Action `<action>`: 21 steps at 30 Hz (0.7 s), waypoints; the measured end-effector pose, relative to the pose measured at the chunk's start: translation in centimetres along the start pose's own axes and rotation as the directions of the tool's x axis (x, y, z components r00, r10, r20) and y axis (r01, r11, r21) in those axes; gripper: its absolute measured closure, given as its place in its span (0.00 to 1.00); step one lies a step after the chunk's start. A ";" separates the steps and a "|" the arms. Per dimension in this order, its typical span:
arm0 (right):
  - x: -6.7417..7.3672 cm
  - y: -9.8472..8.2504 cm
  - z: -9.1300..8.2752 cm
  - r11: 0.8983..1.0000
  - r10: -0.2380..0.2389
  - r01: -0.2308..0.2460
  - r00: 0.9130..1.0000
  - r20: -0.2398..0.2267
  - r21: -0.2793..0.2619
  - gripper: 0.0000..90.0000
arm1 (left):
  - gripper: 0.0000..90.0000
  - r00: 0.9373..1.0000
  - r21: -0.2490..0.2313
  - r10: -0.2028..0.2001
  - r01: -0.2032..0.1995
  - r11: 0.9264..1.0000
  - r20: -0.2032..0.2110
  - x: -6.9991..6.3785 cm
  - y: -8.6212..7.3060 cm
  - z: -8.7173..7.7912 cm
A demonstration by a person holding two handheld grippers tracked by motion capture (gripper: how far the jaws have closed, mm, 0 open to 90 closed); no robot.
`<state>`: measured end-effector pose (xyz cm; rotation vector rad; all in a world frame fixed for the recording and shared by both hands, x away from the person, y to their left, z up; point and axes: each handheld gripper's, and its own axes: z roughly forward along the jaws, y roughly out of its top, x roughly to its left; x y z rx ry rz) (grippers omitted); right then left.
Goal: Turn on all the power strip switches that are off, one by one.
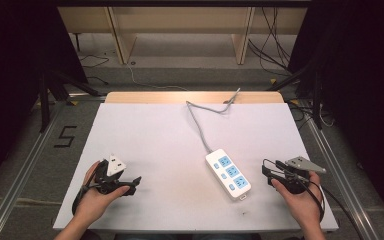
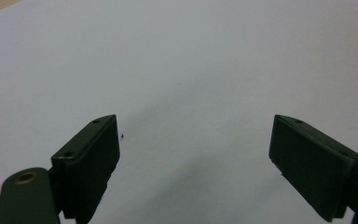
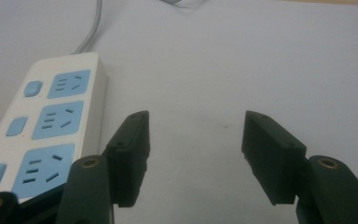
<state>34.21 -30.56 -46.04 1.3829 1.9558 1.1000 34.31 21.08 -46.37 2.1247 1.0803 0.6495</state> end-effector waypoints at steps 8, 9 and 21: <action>0.4 0.6 -0.4 0.999 -0.022 0.023 1.000 -0.012 0.040 0.56 | 0.18 1.000 -0.011 -0.011 0.011 1.000 -0.004 0.0 0.0 -0.1; 0.4 0.8 -0.4 0.998 -0.033 0.034 0.999 -0.015 0.045 0.59 | 0.18 1.000 -0.011 -0.011 0.011 1.000 -0.004 0.0 0.0 -0.1; 1.2 2.0 -1.0 0.983 -0.109 0.114 0.993 -0.042 0.144 1.00 | 0.18 1.000 -0.006 -0.019 0.019 1.000 -0.001 0.2 0.0 0.2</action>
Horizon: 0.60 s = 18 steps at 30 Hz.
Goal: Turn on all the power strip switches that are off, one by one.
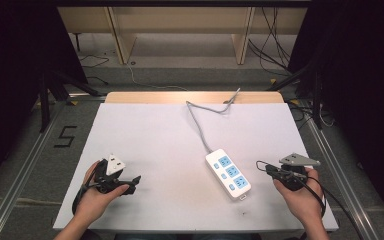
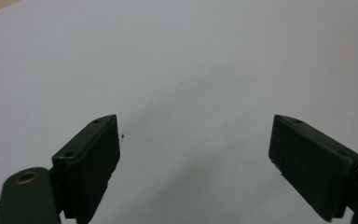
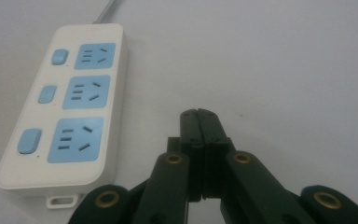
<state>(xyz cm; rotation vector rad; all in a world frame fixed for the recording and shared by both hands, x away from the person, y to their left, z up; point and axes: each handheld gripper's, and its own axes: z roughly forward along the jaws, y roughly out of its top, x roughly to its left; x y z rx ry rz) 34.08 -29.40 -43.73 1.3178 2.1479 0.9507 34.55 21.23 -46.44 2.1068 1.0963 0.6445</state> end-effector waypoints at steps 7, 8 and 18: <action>0.7 0.8 0.1 1.000 -0.012 0.013 1.000 -0.028 0.027 1.00 | 0.18 1.000 0.005 0.000 0.000 1.000 -0.001 0.0 0.0 0.0; 1.1 1.1 0.3 0.999 -0.019 0.020 0.999 -0.034 0.036 1.00 | 0.18 1.000 0.006 0.001 -0.001 1.000 -0.001 0.0 0.0 0.1; 2.2 2.3 1.1 0.997 -0.053 0.057 0.997 -0.063 0.057 1.00 | 0.18 1.000 0.009 0.003 -0.003 1.000 0.001 0.0 0.0 0.2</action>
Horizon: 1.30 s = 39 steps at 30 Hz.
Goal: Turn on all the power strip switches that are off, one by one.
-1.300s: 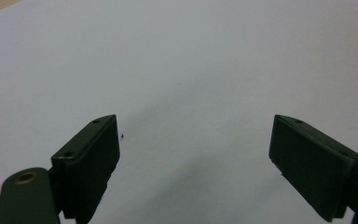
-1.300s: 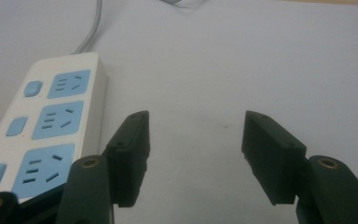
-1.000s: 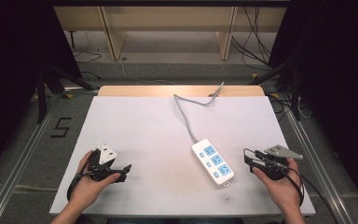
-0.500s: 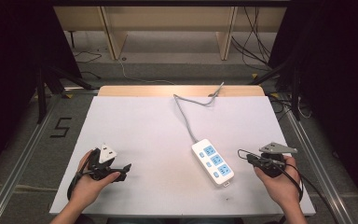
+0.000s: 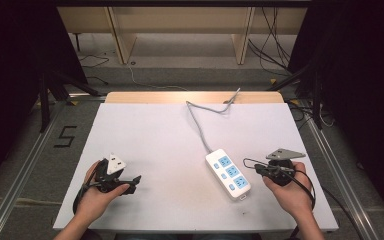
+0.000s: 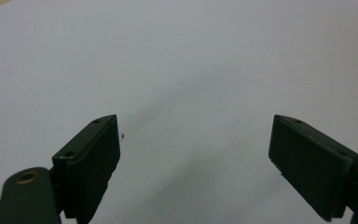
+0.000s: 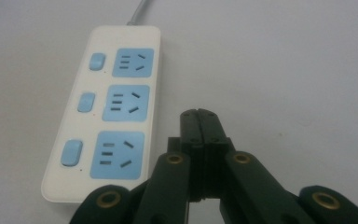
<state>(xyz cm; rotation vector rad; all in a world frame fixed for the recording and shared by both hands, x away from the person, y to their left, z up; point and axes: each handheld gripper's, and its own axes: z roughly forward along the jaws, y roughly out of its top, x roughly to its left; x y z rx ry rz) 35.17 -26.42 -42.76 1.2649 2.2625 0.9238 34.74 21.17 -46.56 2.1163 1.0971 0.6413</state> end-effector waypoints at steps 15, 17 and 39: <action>1.2 1.7 1.2 0.999 -0.025 0.025 0.999 -0.023 0.027 1.00 | 0.18 1.000 -0.002 0.001 -0.001 1.000 0.001 0.0 0.1 0.1; 1.4 1.9 1.5 0.999 -0.029 0.030 0.999 -0.027 0.032 1.00 | 0.18 1.000 -0.002 0.005 -0.005 1.000 0.001 -0.1 0.1 0.1; 3.7 4.3 3.1 0.989 -0.102 0.110 0.991 -0.085 0.100 1.00 | 0.18 1.000 -0.008 0.001 -0.001 1.000 0.009 -0.3 0.3 0.1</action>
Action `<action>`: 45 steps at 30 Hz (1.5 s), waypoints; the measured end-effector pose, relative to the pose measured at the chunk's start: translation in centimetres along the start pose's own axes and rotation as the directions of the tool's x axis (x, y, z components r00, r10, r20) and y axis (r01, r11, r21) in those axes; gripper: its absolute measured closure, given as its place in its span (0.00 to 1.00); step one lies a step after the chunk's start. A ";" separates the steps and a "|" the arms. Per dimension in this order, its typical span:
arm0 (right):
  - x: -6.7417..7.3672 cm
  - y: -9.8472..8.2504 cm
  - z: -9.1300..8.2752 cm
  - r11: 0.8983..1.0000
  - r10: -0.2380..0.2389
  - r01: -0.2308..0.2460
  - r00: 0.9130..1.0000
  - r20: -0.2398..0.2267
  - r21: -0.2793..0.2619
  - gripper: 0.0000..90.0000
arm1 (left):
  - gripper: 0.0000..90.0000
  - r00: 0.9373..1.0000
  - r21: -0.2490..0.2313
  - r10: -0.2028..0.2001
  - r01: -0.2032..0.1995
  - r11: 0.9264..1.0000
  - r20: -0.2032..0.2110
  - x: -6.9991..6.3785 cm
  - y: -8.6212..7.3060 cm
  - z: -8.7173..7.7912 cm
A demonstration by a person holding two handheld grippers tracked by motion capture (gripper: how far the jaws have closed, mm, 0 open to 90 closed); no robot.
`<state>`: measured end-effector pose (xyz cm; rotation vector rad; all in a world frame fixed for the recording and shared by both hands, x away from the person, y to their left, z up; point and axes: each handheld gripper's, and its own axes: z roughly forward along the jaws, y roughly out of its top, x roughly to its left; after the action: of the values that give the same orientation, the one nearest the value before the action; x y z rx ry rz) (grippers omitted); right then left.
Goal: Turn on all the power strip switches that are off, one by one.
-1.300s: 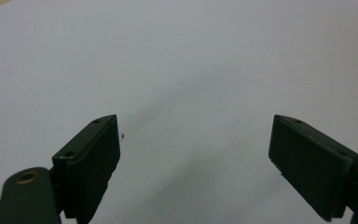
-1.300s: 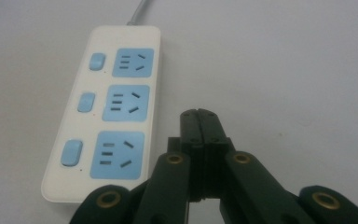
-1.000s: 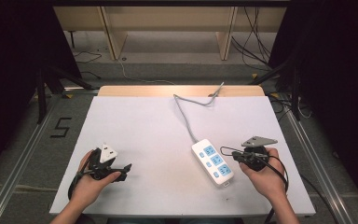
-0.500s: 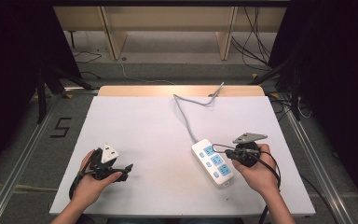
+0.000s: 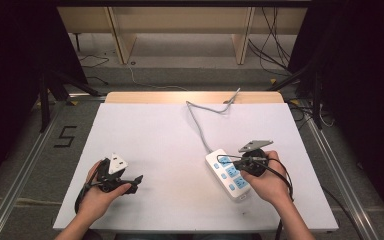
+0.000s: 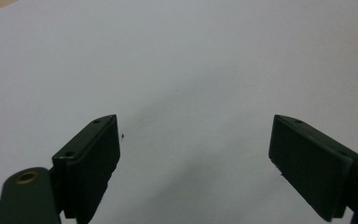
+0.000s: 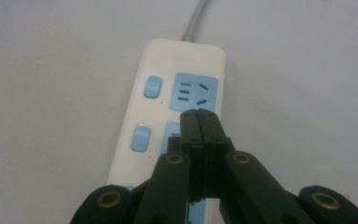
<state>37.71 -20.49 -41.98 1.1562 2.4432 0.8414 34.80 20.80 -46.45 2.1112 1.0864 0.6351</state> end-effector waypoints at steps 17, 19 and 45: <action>1.2 2.4 1.8 0.996 -0.027 0.031 0.999 -0.043 0.084 1.00 | 0.18 1.000 0.003 -0.002 0.002 1.000 0.004 0.1 0.0 0.2; 1.2 2.7 2.0 0.996 -0.028 0.031 0.999 -0.042 0.086 1.00 | 0.18 1.000 0.001 -0.003 0.003 1.000 0.005 0.0 0.0 0.1; 2.4 5.3 5.1 0.981 -0.016 0.024 0.999 -0.045 0.194 1.00 | 0.18 1.000 0.000 -0.010 0.010 1.000 0.002 0.1 -0.1 0.2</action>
<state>41.97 -14.05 -42.73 1.1879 2.6161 0.6389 34.94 20.89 -46.61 2.1044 1.0949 0.6282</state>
